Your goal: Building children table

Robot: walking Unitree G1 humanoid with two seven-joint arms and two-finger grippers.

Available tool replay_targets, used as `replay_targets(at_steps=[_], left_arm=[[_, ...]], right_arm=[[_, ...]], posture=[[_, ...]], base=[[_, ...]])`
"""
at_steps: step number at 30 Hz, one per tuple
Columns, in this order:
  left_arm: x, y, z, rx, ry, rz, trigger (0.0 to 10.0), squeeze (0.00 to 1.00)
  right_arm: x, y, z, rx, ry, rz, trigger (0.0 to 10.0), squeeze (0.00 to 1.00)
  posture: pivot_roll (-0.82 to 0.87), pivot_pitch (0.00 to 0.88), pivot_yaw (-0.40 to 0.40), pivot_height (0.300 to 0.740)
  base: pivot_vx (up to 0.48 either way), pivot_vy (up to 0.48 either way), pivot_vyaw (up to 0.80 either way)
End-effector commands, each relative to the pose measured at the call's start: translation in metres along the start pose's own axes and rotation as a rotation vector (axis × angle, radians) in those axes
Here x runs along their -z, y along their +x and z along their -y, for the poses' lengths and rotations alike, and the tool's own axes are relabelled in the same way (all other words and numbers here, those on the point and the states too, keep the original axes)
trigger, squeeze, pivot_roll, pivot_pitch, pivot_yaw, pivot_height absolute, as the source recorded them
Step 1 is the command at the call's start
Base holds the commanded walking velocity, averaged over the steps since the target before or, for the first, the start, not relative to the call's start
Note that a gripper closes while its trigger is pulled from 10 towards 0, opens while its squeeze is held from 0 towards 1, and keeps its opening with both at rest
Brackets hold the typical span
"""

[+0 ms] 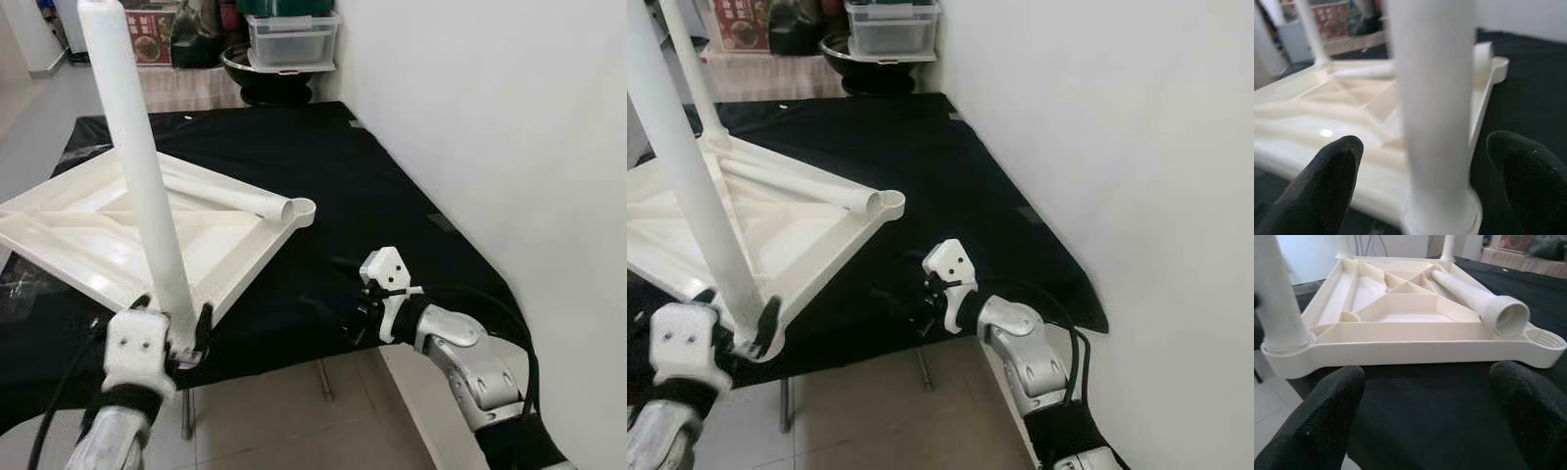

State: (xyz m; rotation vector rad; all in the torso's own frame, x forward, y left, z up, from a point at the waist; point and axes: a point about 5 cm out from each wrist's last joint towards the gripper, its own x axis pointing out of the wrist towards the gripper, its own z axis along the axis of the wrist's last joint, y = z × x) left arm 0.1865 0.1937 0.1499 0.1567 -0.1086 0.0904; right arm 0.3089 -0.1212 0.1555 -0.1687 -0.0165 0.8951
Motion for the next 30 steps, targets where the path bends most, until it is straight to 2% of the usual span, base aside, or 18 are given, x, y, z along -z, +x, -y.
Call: replay_targets(at_steps=[1,10,13,14,16,17,18,19,20,21,22,24,25,27,28,30], left_arm=[[-0.003,-0.005,-0.003,-0.035,0.005,0.013,10.0,0.0],[0.006,-0.018,-0.009,-0.053,0.004,-0.043,10.0,0.0],[0.016,-0.026,-0.024,-0.163,0.003,-0.112,10.0,0.0],[0.016,-0.026,-0.024,-0.163,0.003,-0.112,10.0,0.0],[0.028,-0.033,-0.046,-0.297,0.024,-0.179,10.0,0.0],[0.028,-0.033,-0.046,-0.297,0.024,-0.179,10.0,0.0],[0.032,-0.034,-0.061,-0.369,0.031,-0.194,10.0,0.0],[0.032,-0.034,-0.061,-0.369,0.031,-0.194,10.0,0.0],[0.034,-0.033,-0.07,-0.415,0.036,-0.196,10.0,0.0],[0.027,-0.014,-0.071,-0.362,0.013,-0.136,10.0,0.0],[0.027,-0.014,-0.071,-0.362,0.013,-0.136,10.0,0.0],[0.017,0.004,-0.059,-0.256,-0.002,-0.068,10.0,0.0],[0.017,0.004,-0.059,-0.256,-0.002,-0.068,10.0,0.0],[0.009,0.024,-0.038,-0.151,-0.056,-0.016,10.0,0.0],[0.009,0.024,-0.038,-0.151,-0.056,-0.016,10.0,0.0],[0.009,0.035,-0.022,-0.082,-0.081,-0.007,10.0,0.0]], right_arm=[[0.005,-0.002,0.001,0.019,0.003,-0.008,10.0,0.0],[0.011,-0.006,0.002,0.047,0.004,-0.029,10.0,0.0],[0.013,-0.009,0.003,0.057,0.002,-0.041,10.0,0.0],[0.013,-0.009,0.003,0.057,0.002,-0.041,10.0,0.0],[0.016,-0.012,0.005,0.078,-0.004,-0.052,10.0,0.0],[0.016,-0.012,0.005,0.078,-0.004,-0.052,10.0,0.0],[0.016,-0.013,0.006,0.082,-0.008,-0.049,10.0,0.0],[0.016,-0.013,0.006,0.082,-0.008,-0.049,10.0,0.0],[0.016,-0.014,0.006,0.086,0.0,-0.043,10.0,0.0],[0.016,-0.014,0.007,0.097,-0.004,-0.039,10.0,0.0],[0.016,-0.014,0.007,0.097,-0.004,-0.039,10.0,0.0],[0.017,-0.013,0.008,0.109,-0.007,-0.04,10.0,0.0],[0.017,-0.013,0.008,0.109,-0.007,-0.04,10.0,0.0],[0.021,-0.013,0.008,0.152,0.007,-0.044,10.0,0.0],[0.021,-0.013,0.008,0.152,0.007,-0.044,10.0,0.0],[0.026,-0.013,0.009,0.207,0.021,-0.055,10.0,0.0]], posture=[[0.09,0.053,-0.039,0.74],[0.09,0.061,-0.035,0.74],[0.09,0.063,-0.03,0.74],[0.09,0.063,-0.03,0.74],[0.09,0.065,-0.031,0.74],[0.09,0.065,-0.031,0.74],[0.09,0.065,-0.033,0.74],[0.09,0.065,-0.033,0.74],[0.09,0.065,-0.035,0.74],[0.09,0.063,-0.04,0.74],[0.09,0.063,-0.04,0.74],[0.08,0.059,-0.042,0.74],[0.08,0.059,-0.042,0.74],[0.07,0.053,-0.042,0.74],[0.07,0.053,-0.042,0.74],[0.07,0.052,-0.043,0.74]], base=[[0.0,0.0,0.0],[0.0,0.0,0.0],[0.0,0.0,0.0],[0.0,0.0,0.0],[0.0,0.0,0.0],[0.0,0.0,0.0],[0.0,0.0,0.0],[0.0,0.0,0.0],[0.0,0.0,0.0],[0.0,0.0,0.8],[0.0,0.0,0.8],[0.0,0.0,0.8],[0.0,0.0,0.8],[0.0,0.0,0.8],[0.0,0.0,0.8],[0.0,0.0,0.8]])
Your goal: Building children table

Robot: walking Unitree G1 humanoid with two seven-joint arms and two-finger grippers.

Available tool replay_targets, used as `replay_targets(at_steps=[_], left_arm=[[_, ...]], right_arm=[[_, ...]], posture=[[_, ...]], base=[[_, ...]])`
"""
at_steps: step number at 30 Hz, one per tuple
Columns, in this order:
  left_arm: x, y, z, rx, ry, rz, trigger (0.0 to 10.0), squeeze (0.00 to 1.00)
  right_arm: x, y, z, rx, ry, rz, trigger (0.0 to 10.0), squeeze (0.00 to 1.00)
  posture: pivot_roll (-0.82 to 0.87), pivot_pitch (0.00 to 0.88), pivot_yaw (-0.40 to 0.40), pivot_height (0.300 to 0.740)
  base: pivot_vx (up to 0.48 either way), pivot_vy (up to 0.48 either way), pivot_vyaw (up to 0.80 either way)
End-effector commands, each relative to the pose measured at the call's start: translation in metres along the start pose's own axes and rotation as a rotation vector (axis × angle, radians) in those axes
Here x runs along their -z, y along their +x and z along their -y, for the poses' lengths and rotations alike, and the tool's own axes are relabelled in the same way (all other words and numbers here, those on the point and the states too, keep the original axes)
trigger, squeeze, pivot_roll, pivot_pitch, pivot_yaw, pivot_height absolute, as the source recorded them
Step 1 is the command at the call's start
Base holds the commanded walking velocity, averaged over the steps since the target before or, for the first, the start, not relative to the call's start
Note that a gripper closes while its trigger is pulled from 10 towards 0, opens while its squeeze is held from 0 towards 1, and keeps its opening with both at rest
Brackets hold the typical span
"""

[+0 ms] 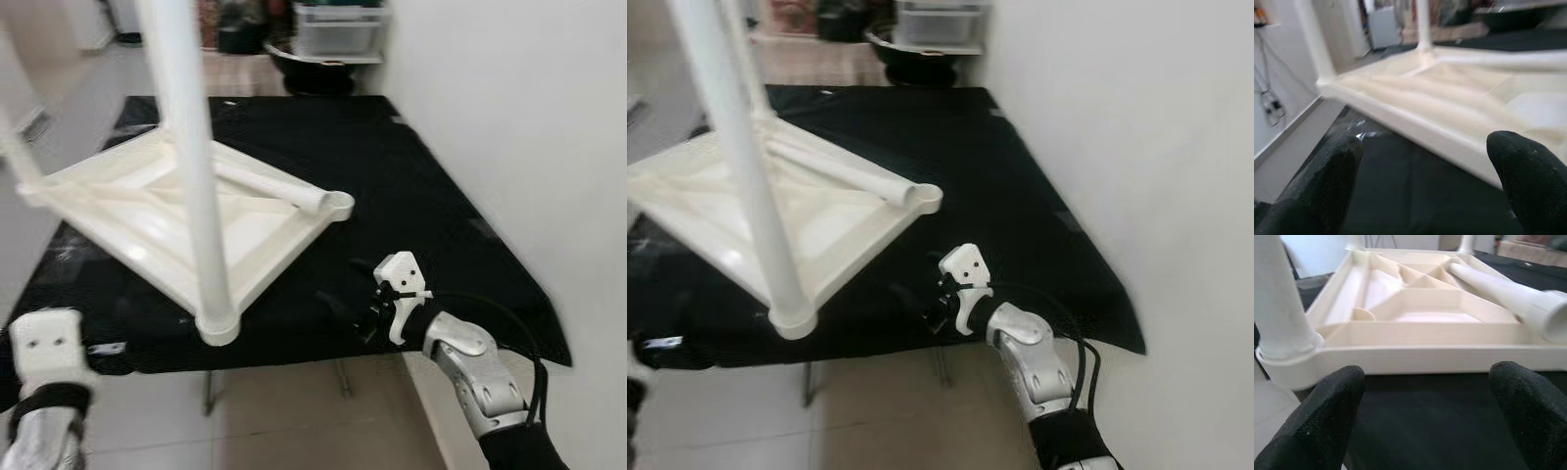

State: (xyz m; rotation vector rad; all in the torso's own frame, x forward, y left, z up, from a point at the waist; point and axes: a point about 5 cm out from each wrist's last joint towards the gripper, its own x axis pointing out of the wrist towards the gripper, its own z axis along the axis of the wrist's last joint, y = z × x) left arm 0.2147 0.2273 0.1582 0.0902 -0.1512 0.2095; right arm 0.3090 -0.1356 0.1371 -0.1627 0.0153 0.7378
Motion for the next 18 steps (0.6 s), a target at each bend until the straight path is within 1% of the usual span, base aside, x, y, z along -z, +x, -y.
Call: replay_targets(at_steps=[1,2,3,4,5,6,7,8,9,11,14,17,18], left_arm=[[0.01,0.001,0.01,0.042,-0.018,-0.04,10.0,0.0],[0.013,0.004,0.021,0.09,-0.029,-0.047,10.0,0.0],[0.013,0.004,0.021,0.09,-0.029,-0.047,10.0,0.0],[0.016,0.005,0.032,0.133,-0.045,-0.055,10.0,0.0],[0.019,0.006,0.044,0.175,-0.064,-0.066,10.0,0.0],[0.021,0.006,0.05,0.199,-0.077,-0.073,10.0,0.0],[0.021,0.006,0.05,0.199,-0.077,-0.073,10.0,0.0],[0.025,0.005,0.063,0.241,-0.104,-0.095,10.0,0.0],[0.025,0.005,0.063,0.241,-0.104,-0.095,10.0,0.0],[0.026,0.003,0.068,0.272,-0.07,-0.097,10.0,0.0],[0.026,0.004,0.064,0.259,-0.085,-0.096,10.0,0.0],[0.026,0.006,0.064,0.251,-0.091,-0.087,10.0,0.0],[0.026,0.007,0.065,0.256,-0.082,-0.08,10.0,0.0]], right_arm=[[0.005,-0.002,0.003,0.053,0.0,-0.016,10.0,0.0],[0.011,-0.002,0.003,0.101,0.009,-0.035,10.0,0.0],[0.011,-0.002,0.003,0.101,0.009,-0.035,10.0,0.0],[0.014,-0.004,0.003,0.156,0.025,-0.037,10.0,0.0],[0.016,-0.007,0.007,0.233,0.049,-0.035,10.0,0.0],[0.017,-0.01,0.009,0.281,0.065,-0.032,10.0,0.0],[0.017,-0.01,0.009,0.281,0.065,-0.032,10.0,0.0],[0.02,-0.017,0.013,0.361,0.129,-0.022,10.0,0.0],[0.02,-0.017,0.013,0.361,0.129,-0.022,10.0,0.0],[0.023,-0.021,0.013,0.393,0.118,-0.032,10.0,0.0],[0.021,-0.023,0.011,0.406,0.092,-0.024,10.0,0.0],[0.022,-0.022,0.009,0.397,0.074,-0.031,10.0,0.0],[0.022,-0.02,0.008,0.388,0.069,-0.031,10.0,0.0]], posture=[[0.07,0.052,-0.043,0.74],[0.07,0.053,-0.045,0.74],[0.07,0.053,-0.045,0.74],[0.06,0.05,-0.045,0.74],[0.06,0.051,-0.043,0.74],[0.05,0.05,-0.044,0.74],[0.05,0.05,-0.044,0.74],[0.05,0.049,-0.042,0.74],[0.05,0.049,-0.042,0.74],[0.04,0.048,-0.04,0.74],[0.04,0.047,-0.035,0.74],[0.05,0.041,-0.031,0.74],[0.05,0.039,-0.032,0.74]], base=[[0.0,0.0,0.8],[0.0,0.0,0.8],[0.0,0.0,0.8],[0.0,0.0,0.8],[0.0,0.0,0.8],[0.0,0.0,0.8],[0.0,0.0,0.8],[0.0,0.0,0.0],[0.0,0.0,0.0],[0.0,-0.315,0.0],[0.0,-0.48,0.0],[0.0,0.0,0.8],[0.0,0.0,0.8]])
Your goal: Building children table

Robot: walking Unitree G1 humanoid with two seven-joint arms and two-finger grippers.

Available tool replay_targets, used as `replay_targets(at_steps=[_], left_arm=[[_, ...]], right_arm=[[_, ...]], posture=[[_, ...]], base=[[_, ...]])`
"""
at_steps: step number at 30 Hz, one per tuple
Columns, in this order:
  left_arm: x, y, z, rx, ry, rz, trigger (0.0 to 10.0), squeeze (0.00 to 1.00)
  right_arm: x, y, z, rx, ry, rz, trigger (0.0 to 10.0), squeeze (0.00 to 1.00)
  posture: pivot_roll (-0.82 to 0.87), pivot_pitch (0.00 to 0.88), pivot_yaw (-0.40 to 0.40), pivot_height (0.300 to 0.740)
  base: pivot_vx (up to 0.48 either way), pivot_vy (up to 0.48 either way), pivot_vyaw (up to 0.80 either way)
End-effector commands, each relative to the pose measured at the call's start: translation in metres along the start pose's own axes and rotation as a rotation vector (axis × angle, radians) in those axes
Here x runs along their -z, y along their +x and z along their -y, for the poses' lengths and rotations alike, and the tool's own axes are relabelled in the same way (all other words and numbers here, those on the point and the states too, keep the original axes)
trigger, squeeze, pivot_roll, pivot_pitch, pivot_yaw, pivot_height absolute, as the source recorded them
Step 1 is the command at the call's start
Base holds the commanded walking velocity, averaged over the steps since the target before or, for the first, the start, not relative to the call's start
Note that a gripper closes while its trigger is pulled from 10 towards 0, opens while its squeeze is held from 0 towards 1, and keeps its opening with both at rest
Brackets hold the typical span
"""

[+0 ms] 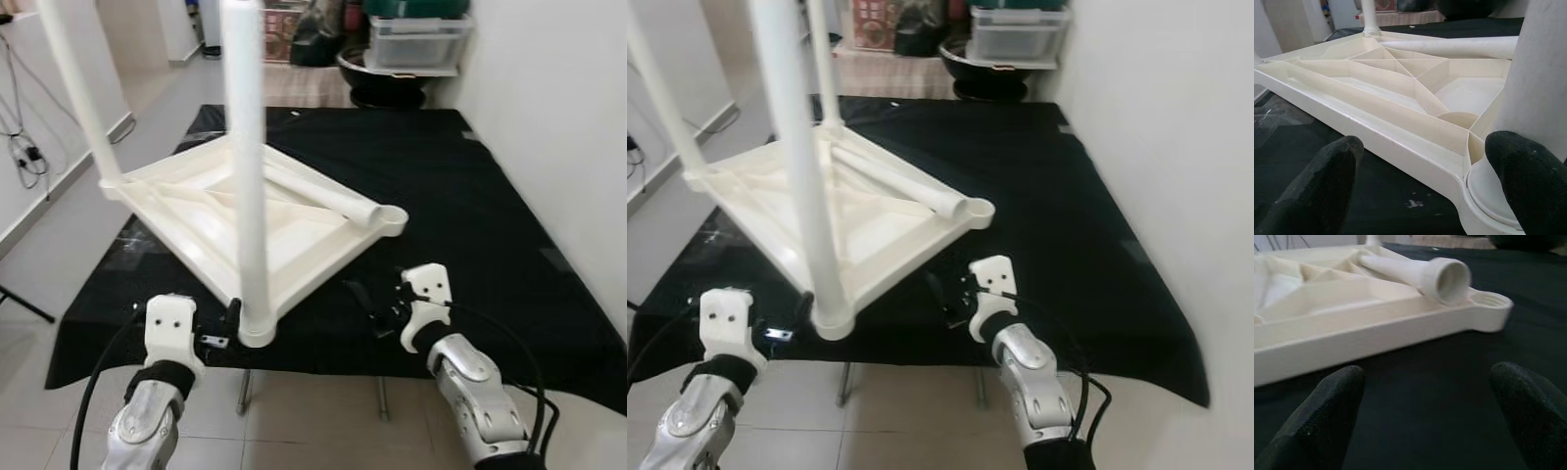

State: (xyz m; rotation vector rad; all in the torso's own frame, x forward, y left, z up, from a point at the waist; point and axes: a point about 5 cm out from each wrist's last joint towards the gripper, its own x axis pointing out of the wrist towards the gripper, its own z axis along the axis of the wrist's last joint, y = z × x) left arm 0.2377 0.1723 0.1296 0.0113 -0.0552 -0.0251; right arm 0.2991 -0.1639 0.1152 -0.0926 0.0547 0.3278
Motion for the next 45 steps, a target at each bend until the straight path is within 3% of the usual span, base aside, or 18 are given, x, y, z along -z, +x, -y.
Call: replay_targets(at_steps=[1,13,24,27,32,35,36,38,41,42,44,45], left_arm=[[0.001,0.002,0.005,0.025,0.012,0.015,10.0,0.0],[0.005,0.003,0.005,0.017,0.019,0.007,10.0,0.0],[0.007,0.003,0.006,0.015,0.008,0.013,10.0,0.0],[0.008,0.003,0.005,0.009,-0.004,0.01,10.0,0.0],[0.008,0.001,0.005,0.014,-0.006,0.008,10.0,0.0],[0.009,0.001,0.005,0.022,-0.003,0.003,10.0,0.0],[0.009,0.001,0.005,0.031,0.003,0.001,10.0,0.0],[0.009,0.001,0.005,0.035,0.006,0.001,10.0,0.0],[0.009,0.001,0.007,0.05,0.02,0.002,10.0,0.0],[0.009,0.001,0.007,0.05,0.02,0.002,10.0,0.0],[0.008,0.001,0.007,0.054,0.022,0.002,10.0,0.0],[0.008,0.001,0.007,0.054,0.022,0.002,10.0,0.0]], right_arm=[[-0.003,0.004,-0.006,-0.024,-0.018,0.014,10.0,0.0],[-0.003,0.007,-0.007,-0.023,-0.018,0.006,10.0,0.0],[-0.007,0.009,-0.007,-0.082,-0.068,0.018,10.0,0.0],[-0.012,0.011,-0.002,-0.123,-0.159,0.004,10.0,0.0],[-0.02,0.015,0.008,-0.118,-0.186,0.012,10.0,0.0],[-0.028,0.023,0.018,-0.086,-0.265,0.011,10.0,0.0],[-0.033,0.032,0.023,-0.069,-0.379,-0.03,10.0,0.0],[-0.035,0.035,0.024,-0.071,-0.416,-0.048,10.0,0.0],[-0.047,0.041,0.026,-0.199,-0.529,-0.094,10.0,0.0],[-0.047,0.041,0.026,-0.199,-0.529,-0.094,10.0,0.0],[-0.065,0.047,0.035,-0.249,-0.645,-0.124,10.0,0.0],[-0.065,0.047,0.035,-0.249,-0.645,-0.124,10.0,0.0]], posture=[[0.05,0.038,-0.033,0.74],[0.04,0.028,-0.028,0.74],[0.04,0.021,-0.032,0.74],[0.04,0.021,-0.036,0.74],[0.04,0.022,-0.038,0.74],[0.04,0.026,-0.033,0.74],[0.04,0.029,-0.031,0.74],[0.04,0.029,-0.031,0.74],[0.05,0.032,-0.031,0.74],[0.05,0.032,-0.031,0.74],[0.05,0.035,-0.034,0.74],[0.05,0.035,-0.034,0.74]], base=[[0.0,0.0,0.8],[0.0,0.0,0.8],[0.0,0.0,0.0],[0.0,0.0,0.53],[0.0,0.0,0.8],[0.0,0.0,0.8],[0.0,0.0,0.0],[0.0,0.0,0.0],[0.0,0.0,0.0],[0.0,0.0,0.0],[0.0,0.0,0.0],[0.0,0.0,0.0]])
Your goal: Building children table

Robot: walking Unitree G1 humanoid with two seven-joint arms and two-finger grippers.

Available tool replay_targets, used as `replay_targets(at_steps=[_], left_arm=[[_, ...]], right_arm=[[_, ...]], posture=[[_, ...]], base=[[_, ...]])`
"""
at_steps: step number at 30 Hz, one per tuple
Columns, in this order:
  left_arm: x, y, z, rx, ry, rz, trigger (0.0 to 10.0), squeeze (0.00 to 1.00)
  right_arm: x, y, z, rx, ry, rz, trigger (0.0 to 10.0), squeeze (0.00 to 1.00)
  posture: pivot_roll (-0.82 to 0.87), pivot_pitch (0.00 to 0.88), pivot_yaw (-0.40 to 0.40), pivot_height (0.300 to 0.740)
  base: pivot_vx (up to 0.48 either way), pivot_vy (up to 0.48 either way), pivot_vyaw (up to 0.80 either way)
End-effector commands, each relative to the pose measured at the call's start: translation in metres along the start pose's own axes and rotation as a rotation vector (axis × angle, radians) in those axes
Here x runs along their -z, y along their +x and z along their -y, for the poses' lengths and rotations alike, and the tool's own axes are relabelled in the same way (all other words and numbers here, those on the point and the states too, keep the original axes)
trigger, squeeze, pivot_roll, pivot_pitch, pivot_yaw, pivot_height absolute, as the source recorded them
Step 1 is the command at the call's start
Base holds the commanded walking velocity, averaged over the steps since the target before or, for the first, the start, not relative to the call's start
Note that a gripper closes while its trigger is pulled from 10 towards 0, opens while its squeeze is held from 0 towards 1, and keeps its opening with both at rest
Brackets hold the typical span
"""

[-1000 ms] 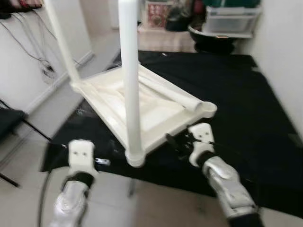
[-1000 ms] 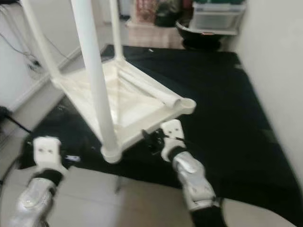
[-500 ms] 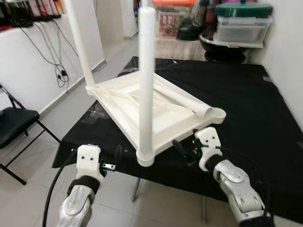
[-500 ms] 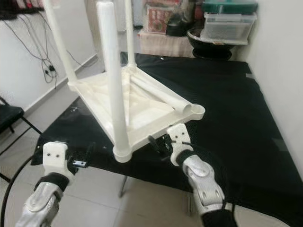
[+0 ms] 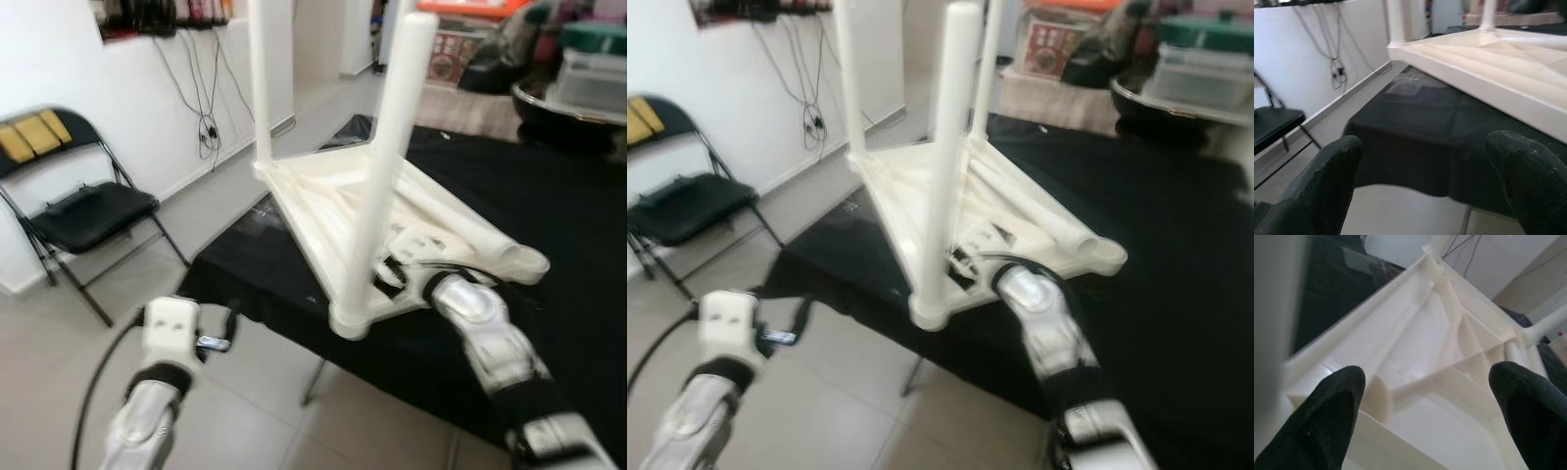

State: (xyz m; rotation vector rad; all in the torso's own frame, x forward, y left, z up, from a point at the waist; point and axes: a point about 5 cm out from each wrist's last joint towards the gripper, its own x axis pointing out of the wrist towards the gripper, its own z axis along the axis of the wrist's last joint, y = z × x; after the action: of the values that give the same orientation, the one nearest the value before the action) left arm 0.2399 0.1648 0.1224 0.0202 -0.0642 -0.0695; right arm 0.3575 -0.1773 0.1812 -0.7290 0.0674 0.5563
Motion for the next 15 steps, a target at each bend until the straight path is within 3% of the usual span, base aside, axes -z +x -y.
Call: replay_targets(at_steps=[1,4,7,11,15], left_arm=[[0.001,-0.001,0.0,0.011,0.014,-0.008,10.0,0.0],[0.0,-0.002,0.001,0.015,0.012,-0.009,10.0,0.0],[0.0,-0.003,0.002,0.018,0.01,-0.01,10.0,0.0],[-0.001,-0.005,0.002,0.018,0.009,-0.011,10.0,0.0],[-0.004,-0.011,0.004,0.024,0.013,-0.009,10.0,0.0]], right_arm=[[-0.004,0.002,0.008,-0.024,-0.068,-0.03,10.0,0.0],[-0.017,0.004,0.03,-0.08,-0.146,-0.06,10.0,0.0],[-0.024,0.006,0.043,-0.168,-0.199,-0.107,10.0,0.0],[-0.025,0.007,0.048,-0.195,-0.213,-0.155,10.0,0.0],[-0.01,0.008,0.056,-0.287,-0.362,-0.376,10.0,0.0]], posture=[[0.05,0.035,-0.034,0.74],[0.05,0.042,-0.039,0.74],[0.05,0.055,-0.048,0.74],[0.06,0.068,-0.051,0.74],[0.07,0.092,-0.061,0.74]], base=[[0.0,0.0,0.0],[0.0,0.0,0.0],[0.0,0.0,0.0],[0.0,0.0,0.0],[0.0,0.0,0.0]])
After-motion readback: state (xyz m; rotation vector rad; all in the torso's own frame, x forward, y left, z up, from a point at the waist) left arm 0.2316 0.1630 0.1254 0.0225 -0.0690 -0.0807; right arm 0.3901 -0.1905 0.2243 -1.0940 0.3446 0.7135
